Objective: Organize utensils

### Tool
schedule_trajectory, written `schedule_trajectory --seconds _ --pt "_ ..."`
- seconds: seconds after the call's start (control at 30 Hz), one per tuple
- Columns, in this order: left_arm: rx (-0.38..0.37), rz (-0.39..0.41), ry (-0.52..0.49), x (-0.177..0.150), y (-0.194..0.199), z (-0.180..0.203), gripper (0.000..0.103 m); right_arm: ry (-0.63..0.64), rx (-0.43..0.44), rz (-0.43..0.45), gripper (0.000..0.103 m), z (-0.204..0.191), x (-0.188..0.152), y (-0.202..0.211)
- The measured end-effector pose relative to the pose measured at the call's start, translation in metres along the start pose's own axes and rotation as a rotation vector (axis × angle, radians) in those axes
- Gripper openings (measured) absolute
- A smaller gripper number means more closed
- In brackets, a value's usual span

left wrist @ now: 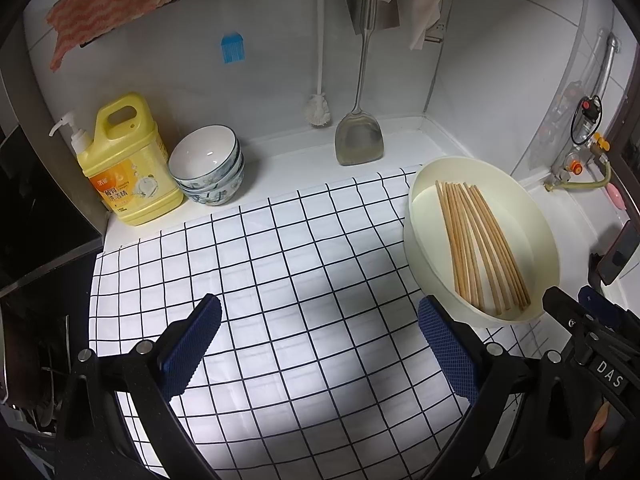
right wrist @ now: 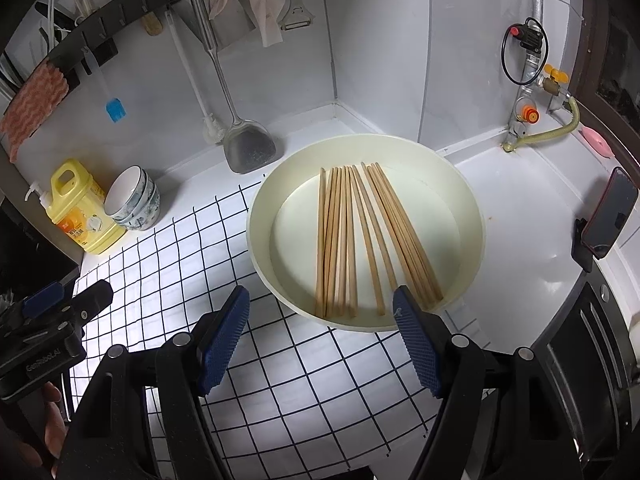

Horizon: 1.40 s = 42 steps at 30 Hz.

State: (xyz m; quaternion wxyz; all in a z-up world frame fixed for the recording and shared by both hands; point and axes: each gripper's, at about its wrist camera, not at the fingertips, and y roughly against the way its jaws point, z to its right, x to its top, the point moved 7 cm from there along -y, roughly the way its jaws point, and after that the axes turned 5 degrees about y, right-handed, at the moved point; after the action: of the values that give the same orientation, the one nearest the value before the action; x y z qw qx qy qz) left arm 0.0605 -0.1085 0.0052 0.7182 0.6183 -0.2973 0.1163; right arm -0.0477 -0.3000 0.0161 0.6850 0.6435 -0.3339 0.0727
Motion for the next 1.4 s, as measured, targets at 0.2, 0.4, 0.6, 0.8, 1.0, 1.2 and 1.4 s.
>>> schedule_trajectory --seconds 0.2,0.4,0.6,0.8,1.0,1.2,1.4 --pt "0.005 0.002 0.01 -0.0008 0.0016 -0.0023 0.097 0.004 -0.003 0.004 0.071 -0.0019 -0.0003 0.002" --pt "0.01 0.0 0.01 -0.0012 0.0022 -0.0034 0.097 0.0 0.002 0.003 0.071 -0.0028 -0.002 0.0025" --pt "0.01 0.0 0.015 -0.0017 0.0027 -0.003 0.097 0.0 0.002 0.003 0.071 -0.0034 -0.0026 0.0022" --pt "0.01 0.0 0.012 -0.0032 0.0029 -0.0014 0.097 -0.001 0.004 0.003 0.071 -0.0043 -0.0037 0.002" --pt "0.009 -0.011 0.024 -0.0045 0.0006 -0.0015 0.097 -0.002 0.006 0.002 0.071 -0.0051 -0.0064 0.0016" --pt "0.009 0.013 0.017 -0.0043 0.0048 0.0002 0.097 0.0 0.008 0.002 0.071 -0.0061 -0.0075 0.0005" --pt "0.031 -0.004 0.027 -0.0058 0.0016 -0.0033 0.097 0.002 0.021 -0.002 0.071 -0.0078 -0.0086 -0.0014"
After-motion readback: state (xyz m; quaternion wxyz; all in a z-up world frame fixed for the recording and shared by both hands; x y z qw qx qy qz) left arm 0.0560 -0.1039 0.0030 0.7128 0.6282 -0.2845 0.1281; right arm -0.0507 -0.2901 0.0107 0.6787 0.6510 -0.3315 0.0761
